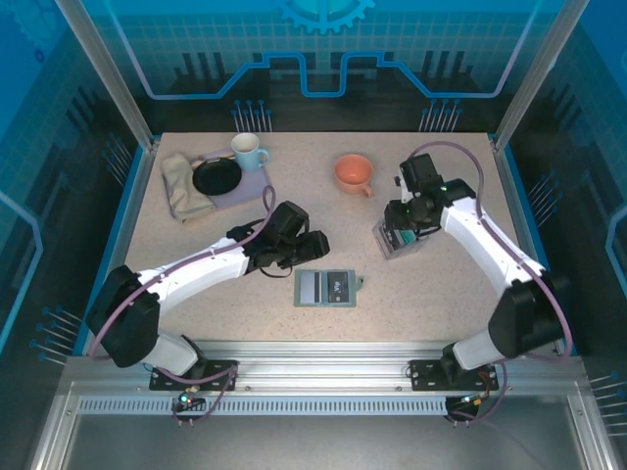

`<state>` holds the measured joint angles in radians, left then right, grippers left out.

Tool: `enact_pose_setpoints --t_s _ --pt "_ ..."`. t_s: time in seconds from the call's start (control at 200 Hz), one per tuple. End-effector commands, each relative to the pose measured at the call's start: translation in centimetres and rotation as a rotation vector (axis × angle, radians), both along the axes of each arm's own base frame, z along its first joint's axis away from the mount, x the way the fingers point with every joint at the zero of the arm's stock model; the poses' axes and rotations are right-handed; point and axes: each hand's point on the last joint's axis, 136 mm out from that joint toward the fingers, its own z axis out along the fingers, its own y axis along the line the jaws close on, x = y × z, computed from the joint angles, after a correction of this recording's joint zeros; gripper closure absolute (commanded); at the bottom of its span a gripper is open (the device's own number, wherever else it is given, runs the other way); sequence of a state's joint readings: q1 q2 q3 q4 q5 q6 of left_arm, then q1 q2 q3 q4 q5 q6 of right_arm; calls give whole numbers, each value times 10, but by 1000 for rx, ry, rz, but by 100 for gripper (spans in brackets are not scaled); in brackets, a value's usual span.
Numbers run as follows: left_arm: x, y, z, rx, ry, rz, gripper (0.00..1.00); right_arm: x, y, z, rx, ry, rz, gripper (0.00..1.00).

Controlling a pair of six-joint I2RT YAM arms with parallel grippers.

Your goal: Put the credit cards into the card holder

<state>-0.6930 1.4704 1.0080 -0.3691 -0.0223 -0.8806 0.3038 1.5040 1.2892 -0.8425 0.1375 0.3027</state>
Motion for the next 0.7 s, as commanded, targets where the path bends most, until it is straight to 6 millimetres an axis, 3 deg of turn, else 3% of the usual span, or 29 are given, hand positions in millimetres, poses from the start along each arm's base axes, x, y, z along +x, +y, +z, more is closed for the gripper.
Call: enact_pose_setpoints --t_s 0.0,0.175,0.695 --pt "-4 1 2 -11 -3 -21 26 0 -33 -16 -154 90 1 60" --pt "-6 -3 -6 -24 28 -31 26 11 -27 -34 -145 155 58 66" --pt "-10 -11 -8 -53 46 -73 24 31 -39 -71 -276 229 81 62"
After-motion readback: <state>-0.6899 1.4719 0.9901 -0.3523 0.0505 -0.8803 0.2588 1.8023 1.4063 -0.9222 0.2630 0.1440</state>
